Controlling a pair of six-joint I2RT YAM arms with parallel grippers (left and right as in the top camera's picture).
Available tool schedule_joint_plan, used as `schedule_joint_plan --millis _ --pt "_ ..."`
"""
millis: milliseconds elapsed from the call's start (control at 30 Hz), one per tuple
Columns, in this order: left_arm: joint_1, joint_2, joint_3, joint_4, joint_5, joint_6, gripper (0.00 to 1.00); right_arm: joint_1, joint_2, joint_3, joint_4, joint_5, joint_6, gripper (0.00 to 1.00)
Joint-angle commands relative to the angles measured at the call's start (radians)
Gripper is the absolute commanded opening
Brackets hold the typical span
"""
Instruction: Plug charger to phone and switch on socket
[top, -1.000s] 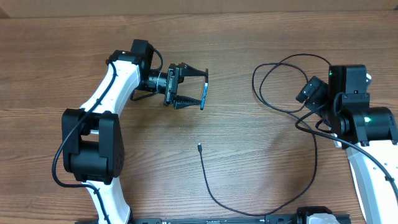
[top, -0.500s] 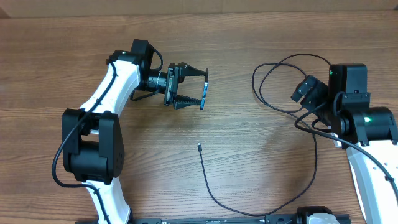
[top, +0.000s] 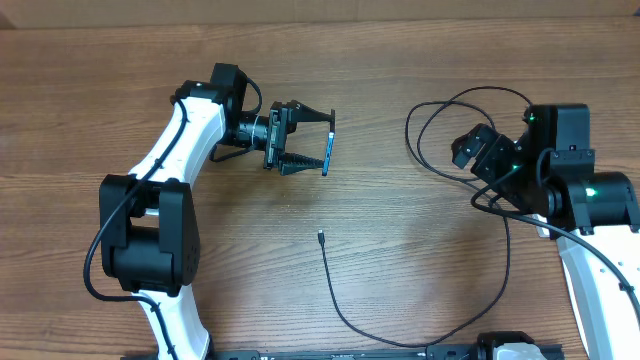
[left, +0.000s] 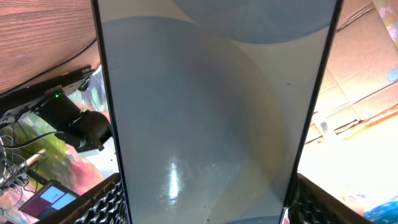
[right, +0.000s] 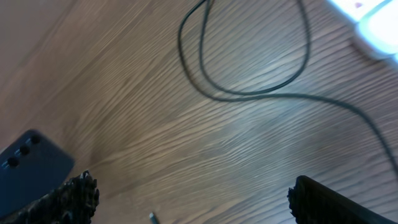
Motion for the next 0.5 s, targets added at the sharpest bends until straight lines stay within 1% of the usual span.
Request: schedule_joint_plan --millis 0,200,333,467 --pt "0.002 0.001 0.026 0.000 0.058 -0.006 0.70 -0.003 -0.014 0.024 0.006 -0.070 0.005 1.00" --pt "0.002 0.001 0.026 0.000 0.058 -0.011 0.70 -0.003 -0.014 0.024 0.006 -0.051 -0.008 1.00" --pt "0.002 0.001 0.026 0.000 0.058 -0.014 0.70 -0.003 -0.014 0.025 0.010 0.014 -0.011 1.00" --pt "0.002 0.001 0.026 0.000 0.058 -0.014 0.70 -0.003 -0.014 0.025 0.023 0.014 -0.011 1.00"
